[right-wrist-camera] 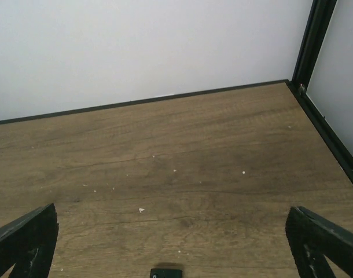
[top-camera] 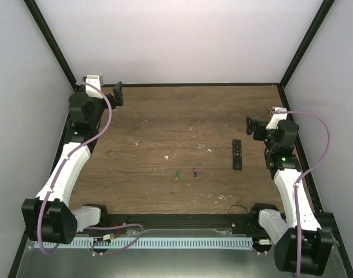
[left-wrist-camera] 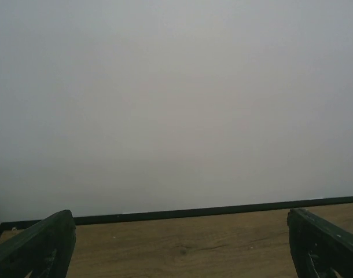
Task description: Load the batteries into the remote control
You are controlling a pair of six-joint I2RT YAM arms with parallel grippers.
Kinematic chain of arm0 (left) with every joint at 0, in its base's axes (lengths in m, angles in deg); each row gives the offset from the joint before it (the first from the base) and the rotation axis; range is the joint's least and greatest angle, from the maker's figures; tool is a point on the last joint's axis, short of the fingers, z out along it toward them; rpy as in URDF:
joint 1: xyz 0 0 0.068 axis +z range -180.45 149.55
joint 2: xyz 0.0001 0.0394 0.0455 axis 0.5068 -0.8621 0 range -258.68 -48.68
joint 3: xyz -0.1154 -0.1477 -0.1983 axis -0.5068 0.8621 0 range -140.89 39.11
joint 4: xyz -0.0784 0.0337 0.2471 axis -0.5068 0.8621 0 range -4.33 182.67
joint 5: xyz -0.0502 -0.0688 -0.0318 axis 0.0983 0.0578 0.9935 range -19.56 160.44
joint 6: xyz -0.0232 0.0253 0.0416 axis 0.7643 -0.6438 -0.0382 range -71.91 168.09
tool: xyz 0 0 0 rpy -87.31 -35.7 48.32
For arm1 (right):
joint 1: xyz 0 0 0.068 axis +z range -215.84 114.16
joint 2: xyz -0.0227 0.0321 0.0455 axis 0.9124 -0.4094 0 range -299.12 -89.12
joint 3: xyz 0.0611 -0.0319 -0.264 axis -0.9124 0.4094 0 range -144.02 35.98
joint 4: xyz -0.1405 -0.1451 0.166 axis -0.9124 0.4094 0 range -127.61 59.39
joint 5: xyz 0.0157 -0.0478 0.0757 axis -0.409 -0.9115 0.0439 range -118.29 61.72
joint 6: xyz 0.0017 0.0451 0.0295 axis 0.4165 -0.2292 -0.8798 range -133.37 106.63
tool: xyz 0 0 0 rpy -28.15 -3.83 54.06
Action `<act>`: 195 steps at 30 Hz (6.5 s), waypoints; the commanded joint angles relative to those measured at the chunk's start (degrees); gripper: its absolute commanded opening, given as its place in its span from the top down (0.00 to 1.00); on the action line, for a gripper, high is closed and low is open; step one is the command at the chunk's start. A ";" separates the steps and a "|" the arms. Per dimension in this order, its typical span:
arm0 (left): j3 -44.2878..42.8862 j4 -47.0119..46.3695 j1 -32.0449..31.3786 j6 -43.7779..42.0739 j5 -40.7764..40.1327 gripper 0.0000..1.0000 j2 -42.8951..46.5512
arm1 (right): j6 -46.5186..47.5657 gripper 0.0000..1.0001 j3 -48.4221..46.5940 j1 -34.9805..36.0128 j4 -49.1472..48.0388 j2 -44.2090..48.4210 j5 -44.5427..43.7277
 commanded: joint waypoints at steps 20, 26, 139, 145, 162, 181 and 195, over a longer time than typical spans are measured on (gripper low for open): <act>-9.28 8.12 9.06 22.77 14.54 0.00 -10.40 | -5.04 0.00 -14.78 0.37 22.08 -13.67 -7.22; -12.19 16.98 0.82 12.56 6.52 0.00 -11.43 | -6.09 0.00 -15.30 0.45 26.95 -18.49 -1.45; -11.92 22.72 -9.41 15.36 18.95 0.04 -16.72 | -4.39 0.85 -17.22 29.29 11.78 -33.68 8.10; -10.56 20.55 -9.51 17.31 20.56 0.04 -16.04 | -4.29 0.86 -15.70 29.35 9.12 -32.41 11.07; -7.00 13.83 -13.81 22.66 22.47 0.09 -17.17 | -4.76 0.88 -18.97 31.62 6.77 -34.26 14.07; -7.06 9.29 -19.44 25.81 20.55 0.20 -23.02 | -6.97 0.88 -27.87 38.12 8.29 -38.33 10.72; -8.83 8.88 -22.06 26.13 21.01 0.56 -26.14 | -6.72 0.88 -30.40 41.76 7.95 -39.63 8.42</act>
